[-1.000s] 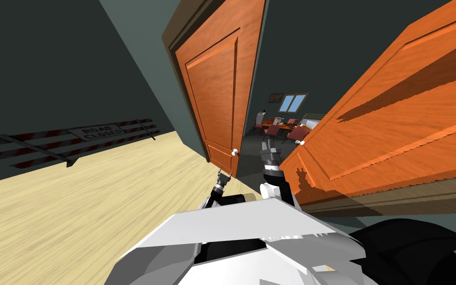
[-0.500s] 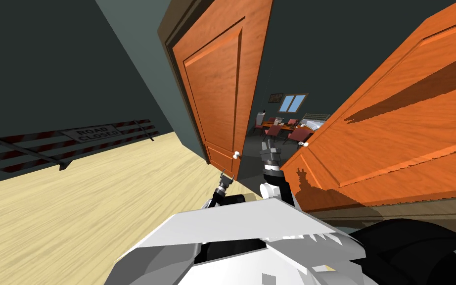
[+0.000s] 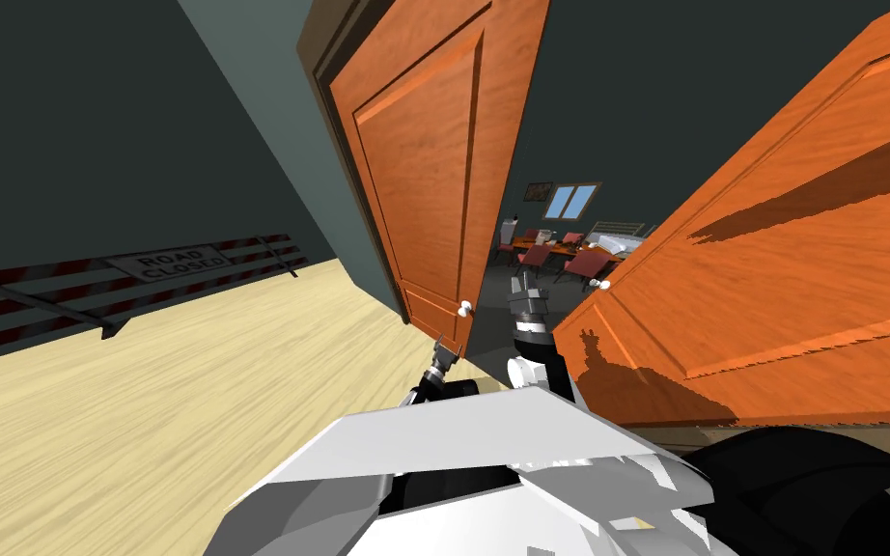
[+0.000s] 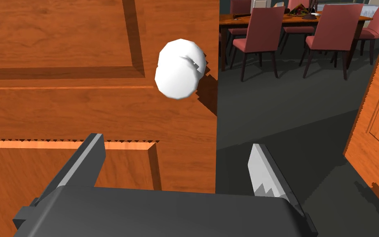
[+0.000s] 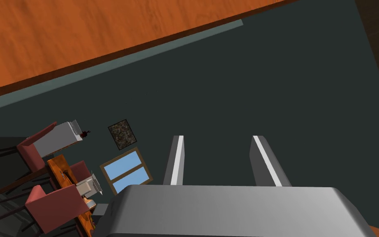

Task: Push the door open

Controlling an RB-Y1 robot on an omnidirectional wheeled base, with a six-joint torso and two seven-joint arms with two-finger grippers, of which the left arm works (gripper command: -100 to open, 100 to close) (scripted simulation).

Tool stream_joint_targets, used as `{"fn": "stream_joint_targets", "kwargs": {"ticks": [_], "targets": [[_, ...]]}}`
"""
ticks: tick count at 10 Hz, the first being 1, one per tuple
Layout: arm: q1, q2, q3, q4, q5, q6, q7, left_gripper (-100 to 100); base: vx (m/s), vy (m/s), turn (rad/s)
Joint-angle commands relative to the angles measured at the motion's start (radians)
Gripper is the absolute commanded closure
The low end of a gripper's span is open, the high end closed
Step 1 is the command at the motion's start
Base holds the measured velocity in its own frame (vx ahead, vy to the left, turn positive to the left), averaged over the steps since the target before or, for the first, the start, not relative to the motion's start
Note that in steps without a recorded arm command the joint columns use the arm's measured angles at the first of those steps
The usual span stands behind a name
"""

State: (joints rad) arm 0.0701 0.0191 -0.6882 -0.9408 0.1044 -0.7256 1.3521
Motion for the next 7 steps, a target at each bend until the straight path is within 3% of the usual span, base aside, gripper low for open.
{"fn": "stream_joint_targets", "kwargs": {"ticks": [1,5,6,7], "targets": [[-0.008,-0.009,-0.015,0.027,0.001,-0.006,0.030,-100,0.138,0.032,-0.015],[-0.027,-0.039,-0.050,0.094,0.001,-0.022,0.096,-100,0.134,0.034,-0.013],[-0.023,-0.027,-0.042,0.071,0.001,-0.016,0.084,-100,0.044,0.019,-0.003],[-0.026,0.001,-0.040,0.077,0.003,-0.018,0.087,-100,0.123,-0.081,-0.040]]}}
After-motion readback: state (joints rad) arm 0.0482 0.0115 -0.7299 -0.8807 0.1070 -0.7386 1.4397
